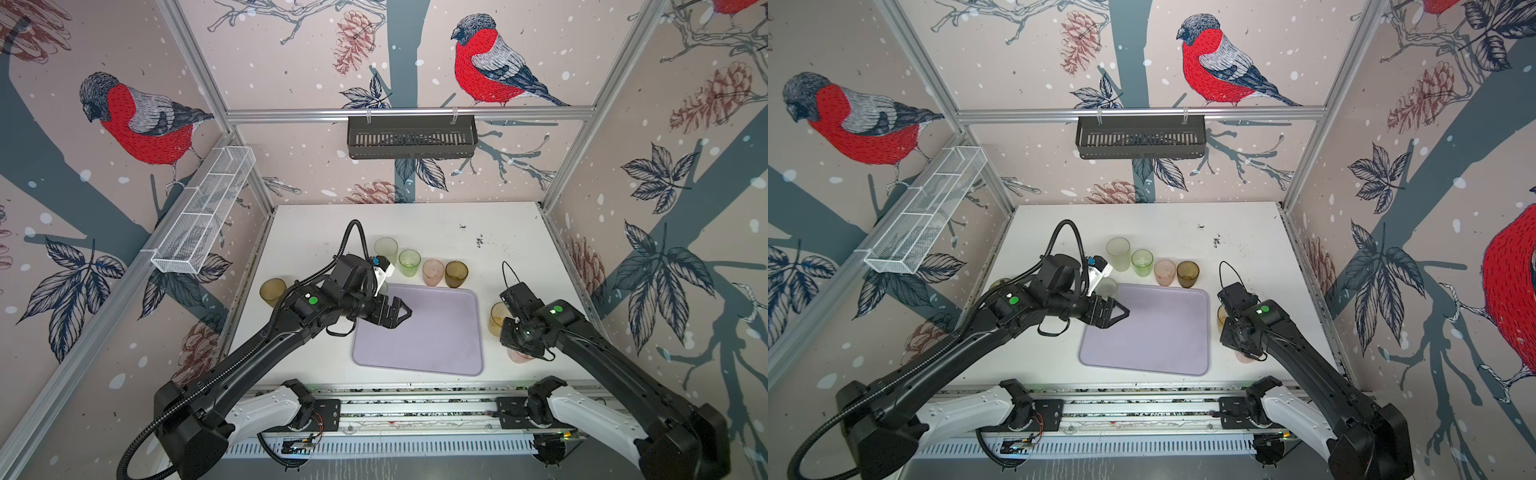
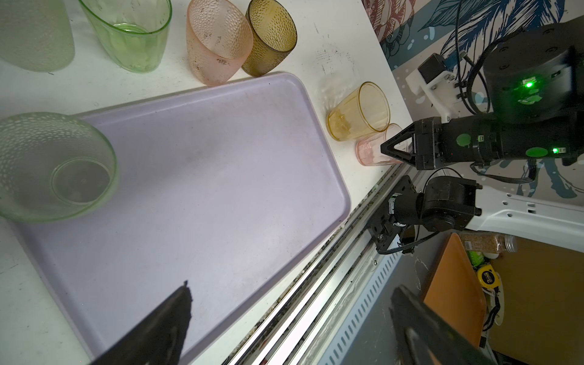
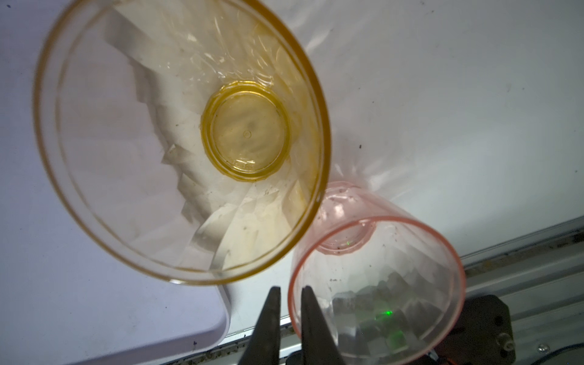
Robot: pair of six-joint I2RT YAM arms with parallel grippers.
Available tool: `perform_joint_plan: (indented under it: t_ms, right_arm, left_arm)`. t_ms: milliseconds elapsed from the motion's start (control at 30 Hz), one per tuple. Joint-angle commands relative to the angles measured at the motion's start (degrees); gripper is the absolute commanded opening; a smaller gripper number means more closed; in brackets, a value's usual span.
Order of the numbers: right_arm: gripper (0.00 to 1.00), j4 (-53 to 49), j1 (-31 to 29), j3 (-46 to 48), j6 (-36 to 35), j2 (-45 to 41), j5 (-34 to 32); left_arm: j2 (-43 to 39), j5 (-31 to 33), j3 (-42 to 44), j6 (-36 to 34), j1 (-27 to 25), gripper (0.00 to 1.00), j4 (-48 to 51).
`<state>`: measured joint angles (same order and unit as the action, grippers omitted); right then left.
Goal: Place the glasses into the tray
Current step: 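Lower the right gripper around the light pink cup's rim, then close the right gripper on the pink cup's rim and lift it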
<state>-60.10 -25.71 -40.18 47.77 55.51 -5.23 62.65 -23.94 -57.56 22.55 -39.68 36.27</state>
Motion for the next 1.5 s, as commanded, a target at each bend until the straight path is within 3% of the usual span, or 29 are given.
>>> perform_joint_plan:
  t_ms: [0,267,400,1467]
  right_arm:
    - [0.14,-1.5,0.0,-0.2,0.0,-0.1,-1.2]
    - [0.11,-1.5,0.0,-0.2,-0.2,0.2,-1.2]
    - [0.04,-1.6,0.0,-0.2,-0.1,0.2,-1.3]
    - [0.00,-9.6,-2.9,-8.1,3.5,-3.2,0.8]
  left_arm:
    - [0.1,-0.6,-0.5,-0.2,0.2,0.98,-2.5]
    - [0.1,-0.7,-0.5,-0.2,0.2,0.98,-2.5]
    - [0.0,-0.7,-0.4,-0.2,0.3,0.98,-2.5]
    - [-1.2,1.6,-0.3,0.6,1.1,0.97,-4.1]
